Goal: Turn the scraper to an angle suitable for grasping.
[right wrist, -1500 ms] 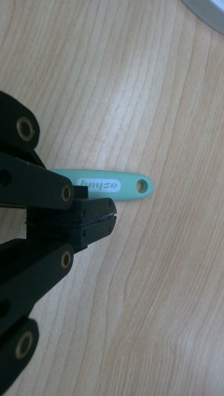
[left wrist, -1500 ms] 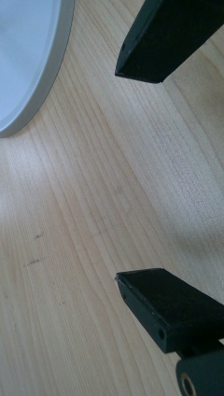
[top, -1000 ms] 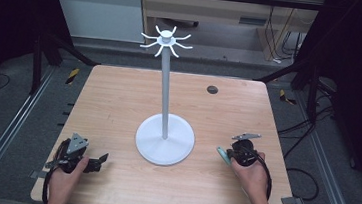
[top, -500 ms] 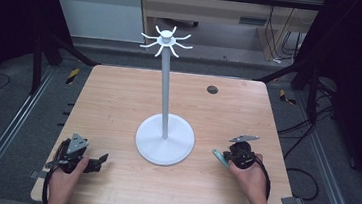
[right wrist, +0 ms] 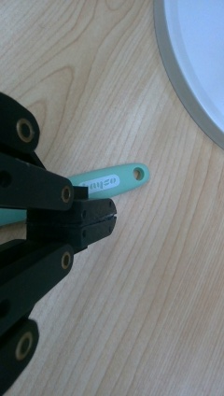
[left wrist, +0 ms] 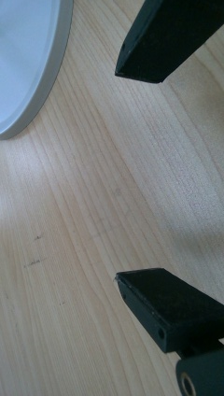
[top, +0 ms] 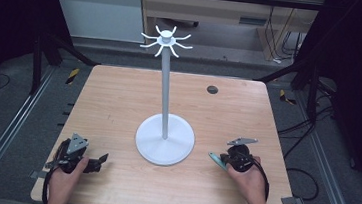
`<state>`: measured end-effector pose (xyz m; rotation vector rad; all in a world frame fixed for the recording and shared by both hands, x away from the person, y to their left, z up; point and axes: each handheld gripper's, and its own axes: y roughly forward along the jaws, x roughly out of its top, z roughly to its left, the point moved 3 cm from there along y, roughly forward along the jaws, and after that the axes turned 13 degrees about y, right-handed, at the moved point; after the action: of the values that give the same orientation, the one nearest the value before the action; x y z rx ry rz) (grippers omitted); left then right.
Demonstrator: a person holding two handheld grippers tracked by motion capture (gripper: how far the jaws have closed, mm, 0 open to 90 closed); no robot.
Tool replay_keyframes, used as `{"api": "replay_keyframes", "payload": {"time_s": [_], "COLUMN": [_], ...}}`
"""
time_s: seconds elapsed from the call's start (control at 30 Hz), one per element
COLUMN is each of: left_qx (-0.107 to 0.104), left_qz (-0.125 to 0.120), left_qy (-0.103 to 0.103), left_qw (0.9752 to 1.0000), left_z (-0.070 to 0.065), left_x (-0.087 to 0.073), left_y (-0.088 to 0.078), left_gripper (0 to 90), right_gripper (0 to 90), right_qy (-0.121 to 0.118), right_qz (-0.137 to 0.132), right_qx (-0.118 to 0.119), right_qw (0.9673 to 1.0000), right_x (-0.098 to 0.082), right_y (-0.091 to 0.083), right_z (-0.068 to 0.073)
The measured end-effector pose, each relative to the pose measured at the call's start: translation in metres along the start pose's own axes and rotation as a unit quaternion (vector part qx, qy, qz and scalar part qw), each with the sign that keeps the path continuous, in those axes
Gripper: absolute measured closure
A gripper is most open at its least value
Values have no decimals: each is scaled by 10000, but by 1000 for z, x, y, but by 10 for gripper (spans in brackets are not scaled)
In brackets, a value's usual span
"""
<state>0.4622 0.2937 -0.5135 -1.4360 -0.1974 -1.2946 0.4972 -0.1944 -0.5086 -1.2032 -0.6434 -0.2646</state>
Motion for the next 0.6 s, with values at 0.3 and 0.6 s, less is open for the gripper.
{"api": "replay_keyframes", "payload": {"time_s": [0.3,0.6], "left_qx": [9,11], "left_qz": [1,-10], "left_qy": [-26,-37], "left_qw": [10000,10000], "left_z": [1,2], "left_x": [-1,-1], "left_y": [-1,-1], "left_gripper": [28,28], "right_gripper": [900,900], "right_qy": [-114,-369], "right_qz": [-12,-87], "right_qx": [4,-32], "right_qw": [9999,9993], "right_x": [-2,11], "right_y": [-1,-13], "right_z": [6,12]}}
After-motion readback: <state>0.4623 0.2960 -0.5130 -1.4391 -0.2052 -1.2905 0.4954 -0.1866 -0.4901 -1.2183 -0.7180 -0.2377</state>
